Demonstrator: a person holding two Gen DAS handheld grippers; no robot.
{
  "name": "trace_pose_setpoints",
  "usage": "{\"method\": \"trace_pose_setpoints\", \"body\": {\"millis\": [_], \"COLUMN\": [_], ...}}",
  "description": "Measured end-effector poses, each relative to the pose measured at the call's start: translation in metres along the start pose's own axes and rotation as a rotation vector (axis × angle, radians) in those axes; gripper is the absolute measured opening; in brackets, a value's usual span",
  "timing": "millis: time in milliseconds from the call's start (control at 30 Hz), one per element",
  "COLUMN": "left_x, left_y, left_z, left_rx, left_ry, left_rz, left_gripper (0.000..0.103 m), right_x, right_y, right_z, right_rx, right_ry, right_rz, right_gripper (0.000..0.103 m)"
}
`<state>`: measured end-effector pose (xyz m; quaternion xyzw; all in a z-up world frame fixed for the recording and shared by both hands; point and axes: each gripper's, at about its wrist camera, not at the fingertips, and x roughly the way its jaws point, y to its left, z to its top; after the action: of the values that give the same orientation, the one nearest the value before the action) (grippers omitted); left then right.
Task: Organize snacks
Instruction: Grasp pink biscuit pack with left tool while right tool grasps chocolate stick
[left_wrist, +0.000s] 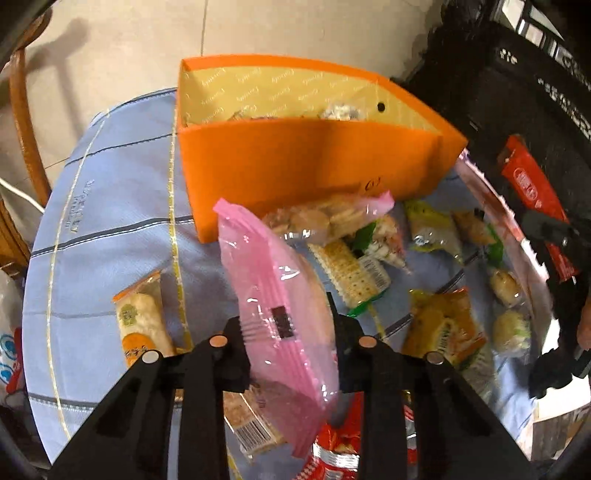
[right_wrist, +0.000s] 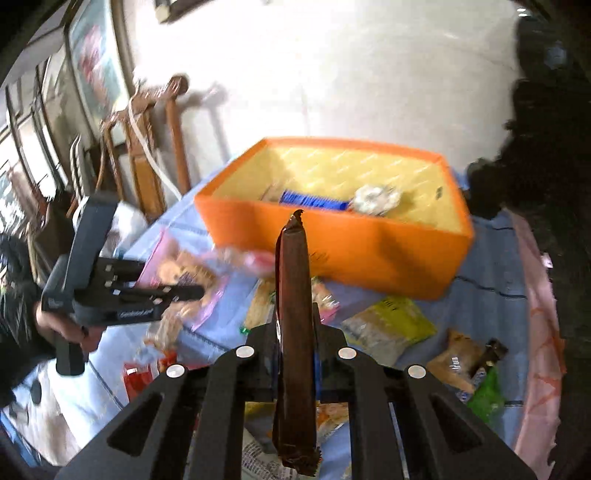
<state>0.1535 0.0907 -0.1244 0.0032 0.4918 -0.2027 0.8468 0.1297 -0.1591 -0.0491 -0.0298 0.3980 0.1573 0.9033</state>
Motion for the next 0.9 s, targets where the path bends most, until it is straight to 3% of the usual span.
{"method": "trace_pose_setpoints", "body": {"millis": [200,333,533,600,700,767,800,833,900], "left_x": [-0.033,-0.067,-0.104,-0.103,-0.1,-0.093,-0.088,-0.083,-0.081], "left_y": [-0.012,-0.021,-0.039,-0.043,-0.046,-0.051,-0.051,-0.051,-0.05], "left_z": [0.016,0.042,0.131,0.155,0.186,0.2,0.207,0.211,0.209], "left_rx": [0.022,0.023,0.036,0.042,0.027,0.038,0.03,0.017,0.007], "left_ry": [-0.035,-0.096,-0.255,-0.267,-0.266,-0.266,-0.269,-0.28,-0.33], "left_rz": [0.003,0.017,0.107,0.124,0.094,0.113,0.145,0.199,0.303], "left_gripper": [0.029,0.029,0.028,0.028,0.028,0.029,0.049,0.096,0.099], "right_x": [-0.022,-0.034,-0.019,-0.008,0.006,0.018,0.025,0.03,0.033], "right_y": [-0.015,-0.012,-0.042,-0.053,-0.059,-0.068,-0.075,-0.079,-0.082], "right_z": [0.014,0.041,0.129,0.153,0.175,0.186,0.192,0.194,0.189], "right_rx": [0.057,0.006,0.021,0.052,0.021,0.053,0.08,0.098,0.096], "right_ry": [-0.061,-0.144,-0.195,-0.197,-0.221,-0.212,-0.192,-0.182,-0.178], "right_rz": [0.025,0.003,0.025,0.027,-0.045,-0.046,-0.044,-0.075,-0.111], "right_gripper": [0.012,0.012,0.012,0.012,0.013,0.019,0.059,0.1,0.1]}}
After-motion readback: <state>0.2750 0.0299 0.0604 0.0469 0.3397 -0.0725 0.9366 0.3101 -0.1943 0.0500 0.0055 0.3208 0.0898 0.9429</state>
